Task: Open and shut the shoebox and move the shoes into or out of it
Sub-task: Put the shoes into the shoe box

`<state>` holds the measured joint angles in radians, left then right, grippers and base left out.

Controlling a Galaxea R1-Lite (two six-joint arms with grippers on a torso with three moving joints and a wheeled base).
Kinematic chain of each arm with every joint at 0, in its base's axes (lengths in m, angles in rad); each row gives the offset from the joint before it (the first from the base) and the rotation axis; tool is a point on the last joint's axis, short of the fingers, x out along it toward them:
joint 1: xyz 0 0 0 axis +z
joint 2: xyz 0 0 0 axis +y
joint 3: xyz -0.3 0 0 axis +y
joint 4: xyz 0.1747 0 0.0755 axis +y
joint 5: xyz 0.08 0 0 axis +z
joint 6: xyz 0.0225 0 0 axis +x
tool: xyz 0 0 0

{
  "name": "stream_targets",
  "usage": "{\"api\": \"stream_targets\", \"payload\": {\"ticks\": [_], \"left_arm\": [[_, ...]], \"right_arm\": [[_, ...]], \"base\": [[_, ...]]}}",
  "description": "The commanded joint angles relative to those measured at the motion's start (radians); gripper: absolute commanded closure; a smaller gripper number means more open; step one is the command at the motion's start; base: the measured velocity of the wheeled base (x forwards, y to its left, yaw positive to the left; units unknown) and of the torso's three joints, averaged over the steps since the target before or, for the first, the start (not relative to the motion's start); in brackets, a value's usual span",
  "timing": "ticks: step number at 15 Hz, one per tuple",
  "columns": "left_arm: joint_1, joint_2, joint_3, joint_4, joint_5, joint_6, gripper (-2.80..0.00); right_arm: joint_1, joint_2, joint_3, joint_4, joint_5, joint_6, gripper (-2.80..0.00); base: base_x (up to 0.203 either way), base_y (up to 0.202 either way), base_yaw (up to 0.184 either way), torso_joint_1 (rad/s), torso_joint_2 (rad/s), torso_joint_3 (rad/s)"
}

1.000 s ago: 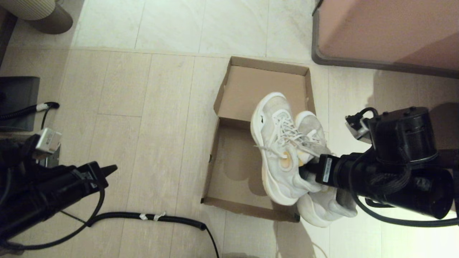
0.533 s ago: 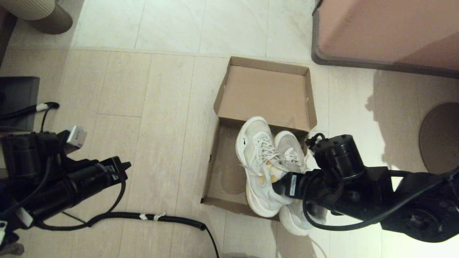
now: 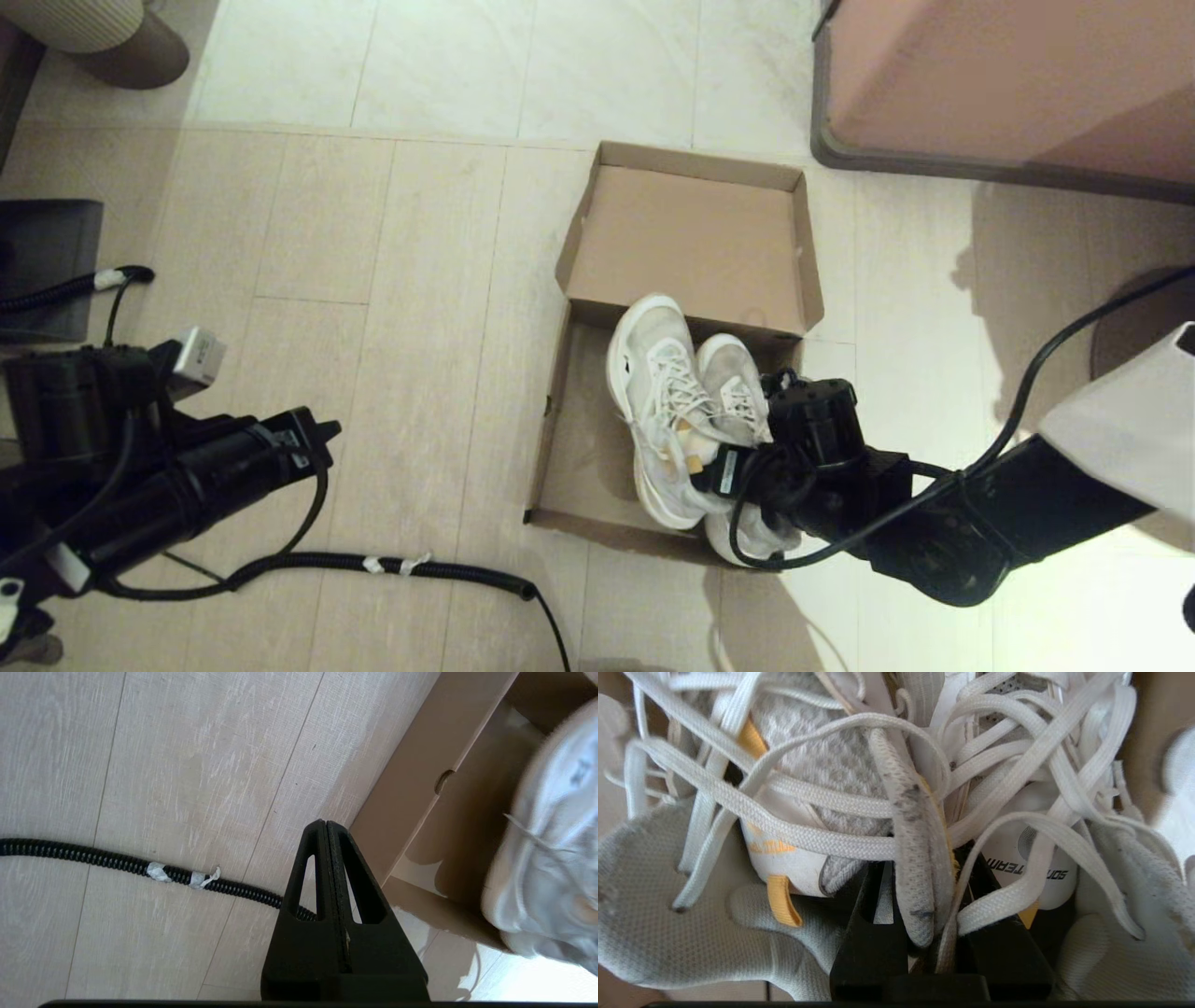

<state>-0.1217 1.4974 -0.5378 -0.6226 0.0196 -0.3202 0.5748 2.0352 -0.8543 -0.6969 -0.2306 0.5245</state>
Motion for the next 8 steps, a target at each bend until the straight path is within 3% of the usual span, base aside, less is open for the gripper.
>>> {"api": "stream_targets", "payload": {"ticks": [1,7,8], "left_arm": [[0.001,-0.013,0.012,-0.006,0.0,-0.002,0.0],[0.001,-0.019,0.033,-0.028,0.0,-0.002,0.0],[-0.001,-0.019,0.035,-0.028,0.0,-0.003,0.0]], "right_arm": [[-0.004,0.081,0.0,-0.06,-0.003,-0.014,0.0],[-0.006,0.135,-0.002,-0.11,-0.006,-0.044,0.0],[-0.007,0.135,-0.002,-0.11,-0.006,-0.046,-2.8]], "base": [[0.0,0.0,0.0,0.0,0.0,0.0],[0.0,0.0,0.0,0.0,0.0,0.0],[0.0,0.0,0.0,0.0,0.0,0.0]]}}
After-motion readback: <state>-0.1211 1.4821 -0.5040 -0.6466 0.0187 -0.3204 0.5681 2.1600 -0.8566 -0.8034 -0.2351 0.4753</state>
